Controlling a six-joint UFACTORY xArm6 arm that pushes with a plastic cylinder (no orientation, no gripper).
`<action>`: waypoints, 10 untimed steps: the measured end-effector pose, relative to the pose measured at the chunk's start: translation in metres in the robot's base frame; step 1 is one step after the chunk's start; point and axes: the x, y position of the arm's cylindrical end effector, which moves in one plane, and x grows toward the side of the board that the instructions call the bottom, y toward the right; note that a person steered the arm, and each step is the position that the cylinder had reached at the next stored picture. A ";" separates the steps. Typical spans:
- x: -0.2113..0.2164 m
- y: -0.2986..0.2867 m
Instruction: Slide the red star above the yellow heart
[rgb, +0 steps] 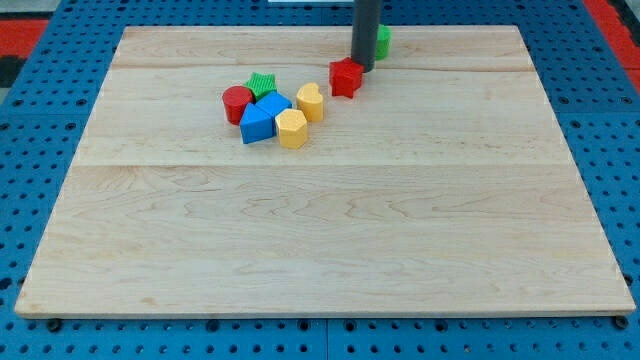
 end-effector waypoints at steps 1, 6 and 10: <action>0.000 -0.023; 0.013 0.019; 0.056 0.024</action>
